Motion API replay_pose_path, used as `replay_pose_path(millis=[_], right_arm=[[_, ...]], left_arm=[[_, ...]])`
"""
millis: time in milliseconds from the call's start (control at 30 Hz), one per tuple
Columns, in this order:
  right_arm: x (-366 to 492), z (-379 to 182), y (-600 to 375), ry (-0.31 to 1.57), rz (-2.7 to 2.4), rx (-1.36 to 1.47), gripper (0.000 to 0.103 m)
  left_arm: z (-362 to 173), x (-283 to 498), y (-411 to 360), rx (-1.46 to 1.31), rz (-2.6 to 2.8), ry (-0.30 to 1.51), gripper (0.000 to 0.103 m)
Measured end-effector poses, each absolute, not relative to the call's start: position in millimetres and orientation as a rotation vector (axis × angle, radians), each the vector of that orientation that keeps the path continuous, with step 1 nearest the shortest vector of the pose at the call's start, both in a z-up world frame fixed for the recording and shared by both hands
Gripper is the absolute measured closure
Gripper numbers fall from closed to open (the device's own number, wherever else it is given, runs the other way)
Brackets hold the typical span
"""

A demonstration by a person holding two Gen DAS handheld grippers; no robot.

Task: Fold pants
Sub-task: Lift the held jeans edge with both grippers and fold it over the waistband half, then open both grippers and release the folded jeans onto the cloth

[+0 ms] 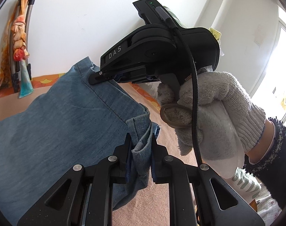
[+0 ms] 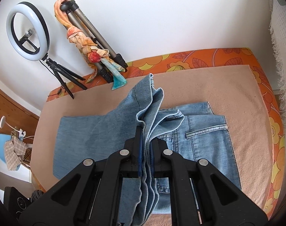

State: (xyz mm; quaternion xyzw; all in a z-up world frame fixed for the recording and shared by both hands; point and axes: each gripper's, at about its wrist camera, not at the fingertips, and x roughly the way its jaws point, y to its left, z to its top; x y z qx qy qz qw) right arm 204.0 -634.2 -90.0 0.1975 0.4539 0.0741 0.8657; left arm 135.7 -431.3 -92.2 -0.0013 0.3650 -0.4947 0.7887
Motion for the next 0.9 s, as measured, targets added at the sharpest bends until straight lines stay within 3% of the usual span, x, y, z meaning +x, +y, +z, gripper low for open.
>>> replay_pose_path(millis=[200,333,567,633,700,767,900], right_arm=[[210.2,-118.4,-646.7,0.986,0.156,0.428,0.096],[209.8,-141.9,-654.0,1.002,0.151,0.456,0.096],[208.8,-162.4,-660.9,1.008,0.174,0.469,0.096],[206.5,-164.6,-663.3,1.022,0.164,0.468,0.085],[200.8,-164.1,-666.7,1.023,0.129,0.460,0.061],[194.1,-161.7,-670.5,1.015,0.098,0.443,0.051],[181.1,-158.3,-675.1,0.999,0.102,0.470,0.050]], left_arm=[[-107.0,139.5,-437.3,0.004,-1.051,0.844,0.089],[-110.7,141.9,-426.3,-0.004,-1.044,0.888,0.081],[-90.5,134.5,-386.5,-0.036,-1.047,0.890,0.080],[-81.4,133.0,-366.6,-0.026,-1.022,0.870,0.080],[-72.2,135.4,-344.5,-0.012,-0.984,0.854,0.080],[-67.7,139.0,-320.2,0.014,-0.929,0.832,0.078],[-64.5,147.6,-273.5,0.021,-0.823,0.808,0.073]])
